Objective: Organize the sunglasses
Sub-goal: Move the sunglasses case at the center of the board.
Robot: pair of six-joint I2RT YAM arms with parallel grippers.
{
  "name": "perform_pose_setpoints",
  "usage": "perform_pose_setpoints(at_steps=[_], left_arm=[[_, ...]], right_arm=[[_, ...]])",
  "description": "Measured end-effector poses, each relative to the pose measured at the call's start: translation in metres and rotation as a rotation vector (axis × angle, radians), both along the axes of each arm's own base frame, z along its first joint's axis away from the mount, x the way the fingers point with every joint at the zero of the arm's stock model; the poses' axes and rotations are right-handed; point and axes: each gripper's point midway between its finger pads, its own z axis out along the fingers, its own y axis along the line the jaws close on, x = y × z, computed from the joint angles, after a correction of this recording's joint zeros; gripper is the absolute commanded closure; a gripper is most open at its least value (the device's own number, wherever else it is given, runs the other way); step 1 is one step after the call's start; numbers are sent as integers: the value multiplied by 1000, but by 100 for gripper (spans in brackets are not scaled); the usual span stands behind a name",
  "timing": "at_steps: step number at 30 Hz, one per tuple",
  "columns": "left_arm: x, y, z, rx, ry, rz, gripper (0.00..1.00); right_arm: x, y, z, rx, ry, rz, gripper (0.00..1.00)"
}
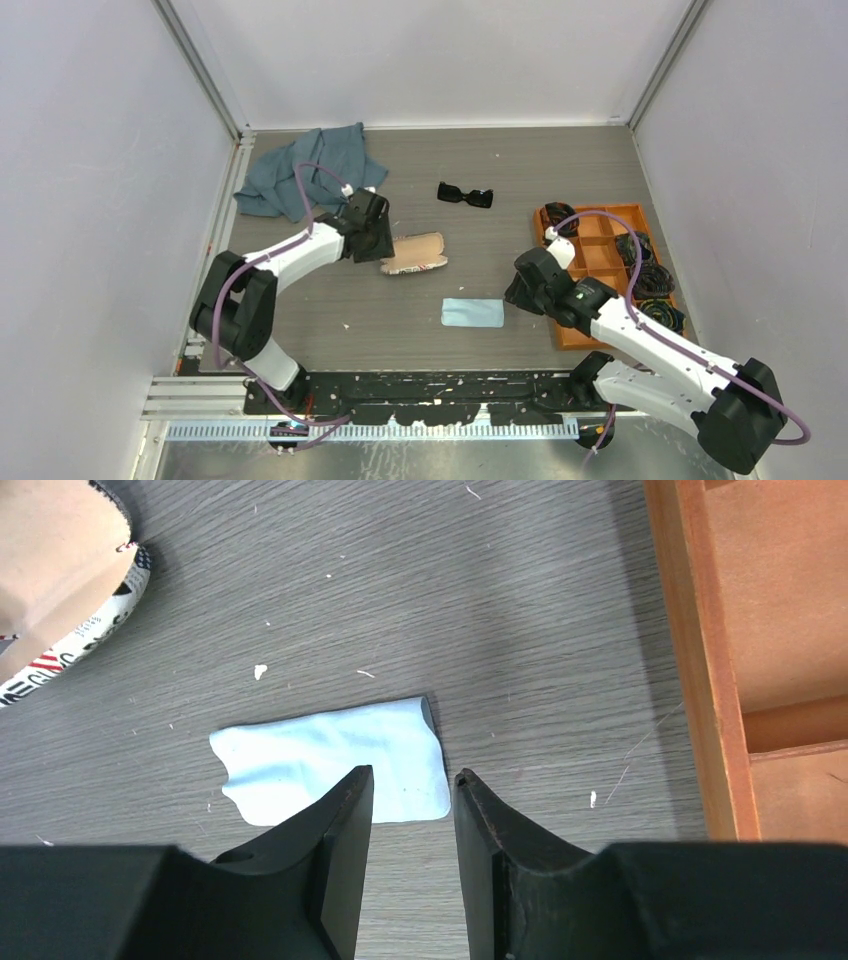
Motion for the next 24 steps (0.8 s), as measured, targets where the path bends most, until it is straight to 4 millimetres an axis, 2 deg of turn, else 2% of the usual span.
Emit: perform_pose_setpoints(at_steps=[2, 6, 9, 12, 15, 18, 20, 24], left_arm=[[3, -1, 11, -3, -17, -12, 51], [3, -3, 47, -46, -84, -21, 52], [-7, -7, 76, -98, -133, -33, 53], [-26, -26, 95, -158, -153, -61, 53], [-54, -53, 91, -182, -114, -117, 50], [-97, -81, 66, -185, -22, -191, 50], [-115, -91, 49, -170, 33, -209, 51], [-132, -103, 19, -124, 109, -197, 53]], right_arm=[[-1, -1, 0, -1, 0, 0, 58], [-1, -1, -1, -5, 5, 1, 58], [-2, -1, -6, -17, 21, 3, 58], [-2, 2, -10, -17, 34, 17, 58], [-5, 6, -16, -6, 50, 45, 58], [-11, 12, -26, 8, 85, 83, 58], [-15, 14, -34, 6, 112, 104, 58], [-19, 17, -44, 6, 146, 129, 61]])
